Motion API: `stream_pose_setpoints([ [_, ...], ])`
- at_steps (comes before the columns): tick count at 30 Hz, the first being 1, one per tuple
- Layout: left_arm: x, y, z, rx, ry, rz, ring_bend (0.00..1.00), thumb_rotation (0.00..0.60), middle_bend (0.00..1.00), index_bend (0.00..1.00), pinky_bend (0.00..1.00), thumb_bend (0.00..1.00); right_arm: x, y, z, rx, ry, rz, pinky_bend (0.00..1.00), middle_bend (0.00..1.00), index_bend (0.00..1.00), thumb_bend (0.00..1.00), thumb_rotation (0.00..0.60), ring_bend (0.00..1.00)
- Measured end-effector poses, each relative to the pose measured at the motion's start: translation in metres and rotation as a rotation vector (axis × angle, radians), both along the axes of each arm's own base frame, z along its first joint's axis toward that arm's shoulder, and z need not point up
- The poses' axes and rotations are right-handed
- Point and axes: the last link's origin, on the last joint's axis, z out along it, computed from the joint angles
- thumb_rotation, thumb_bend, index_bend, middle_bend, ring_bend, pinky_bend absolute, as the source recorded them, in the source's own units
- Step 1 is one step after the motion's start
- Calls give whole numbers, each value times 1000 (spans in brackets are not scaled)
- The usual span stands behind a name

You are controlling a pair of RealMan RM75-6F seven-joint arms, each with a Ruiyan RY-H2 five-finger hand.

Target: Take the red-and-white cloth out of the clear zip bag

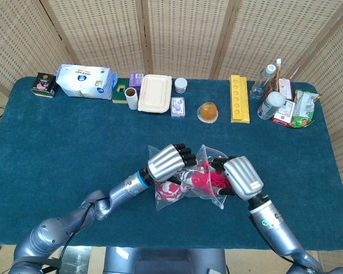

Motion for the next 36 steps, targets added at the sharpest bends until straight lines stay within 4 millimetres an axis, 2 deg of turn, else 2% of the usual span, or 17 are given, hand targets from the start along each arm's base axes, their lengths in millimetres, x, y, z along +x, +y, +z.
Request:
stream_pose_setpoints([
  [2,1,-1,1,-21,1,14,213,593,321,170,330,45,-1,-1,-1,9,-3,-9,631,594,726,314,600,699],
  [3,2,-2,2,-35,3,21,187,569,297,150,310,35,-2,-2,-2,11,-4,-13,631,594,726,314,600,699],
  [4,3,-2,3,-47,5,26,174,539,288,141,297,29,-3,-3,-2,15,-6,-20,631,594,726,314,600,699],
  [6,6,-4,6,-75,9,37,153,428,271,123,268,20,-5,-5,-2,18,-7,-31,631,594,726,313,600,699],
  [7,7,-4,7,-87,11,41,149,401,266,120,264,19,-6,-6,-2,19,-7,-38,631,594,727,313,600,699],
  [9,9,-6,12,-111,19,50,140,366,257,111,261,16,-8,-7,-2,19,-6,-47,631,594,726,313,600,699],
  [11,10,-7,16,-125,27,55,136,359,254,107,260,15,-10,-8,-2,20,-3,-57,631,594,726,312,600,699],
  [16,8,-6,34,-127,51,63,136,355,253,99,260,14,-17,-11,-2,23,18,-78,631,594,727,312,600,699],
  [20,-4,-4,49,-107,75,78,137,357,253,99,260,17,-25,-13,-3,21,51,-92,631,594,726,311,600,699],
  [22,-15,-1,59,-88,111,90,136,368,253,99,260,28,-31,-14,-4,21,73,-103,631,594,727,311,600,699],
  [24,-32,4,70,-49,180,111,136,439,253,99,261,59,-37,-15,-5,22,93,-112,631,594,727,311,600,699],
  [26,-49,11,80,3,263,135,136,482,253,99,262,82,-44,-16,-7,24,115,-120,629,594,726,311,600,699],
  [29,-71,17,87,78,407,172,133,507,245,102,262,91,-51,-17,-11,33,138,-126,627,594,727,310,600,698],
  [36,-116,29,87,159,748,275,69,514,176,104,232,91,-53,-17,-26,67,157,-118,621,594,727,310,600,697],
])
